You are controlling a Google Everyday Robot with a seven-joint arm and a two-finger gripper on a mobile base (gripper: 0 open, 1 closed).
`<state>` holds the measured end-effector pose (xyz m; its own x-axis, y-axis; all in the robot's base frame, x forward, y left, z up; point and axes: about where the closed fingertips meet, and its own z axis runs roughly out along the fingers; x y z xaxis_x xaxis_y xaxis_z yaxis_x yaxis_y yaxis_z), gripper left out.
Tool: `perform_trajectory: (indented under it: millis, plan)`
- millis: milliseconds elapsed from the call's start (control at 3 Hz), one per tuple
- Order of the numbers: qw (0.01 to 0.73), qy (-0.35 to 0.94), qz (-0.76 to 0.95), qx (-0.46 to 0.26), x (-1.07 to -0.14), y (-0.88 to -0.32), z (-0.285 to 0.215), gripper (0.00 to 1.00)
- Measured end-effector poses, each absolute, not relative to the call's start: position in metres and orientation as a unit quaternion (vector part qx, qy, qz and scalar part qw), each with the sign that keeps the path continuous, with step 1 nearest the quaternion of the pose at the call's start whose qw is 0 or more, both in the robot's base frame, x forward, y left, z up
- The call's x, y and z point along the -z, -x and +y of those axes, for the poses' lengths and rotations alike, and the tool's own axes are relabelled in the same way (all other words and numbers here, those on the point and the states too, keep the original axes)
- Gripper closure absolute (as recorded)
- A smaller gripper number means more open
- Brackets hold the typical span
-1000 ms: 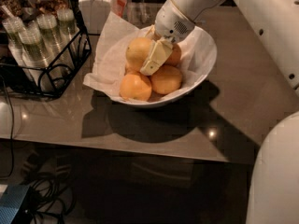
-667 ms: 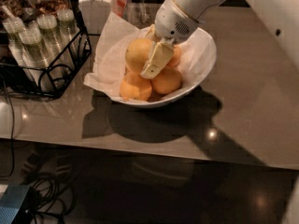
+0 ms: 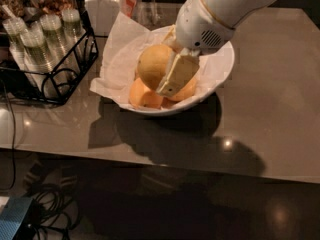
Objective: Pick orange from white bowl
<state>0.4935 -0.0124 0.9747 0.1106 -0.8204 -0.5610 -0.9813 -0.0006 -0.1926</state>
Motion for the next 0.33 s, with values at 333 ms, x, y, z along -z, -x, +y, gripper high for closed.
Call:
perform_trajectory:
  millis: [333]
  plan:
    - [0.276, 0.692, 0.651, -0.146, -0.9725, -0.4938, -0.0125, 1.0]
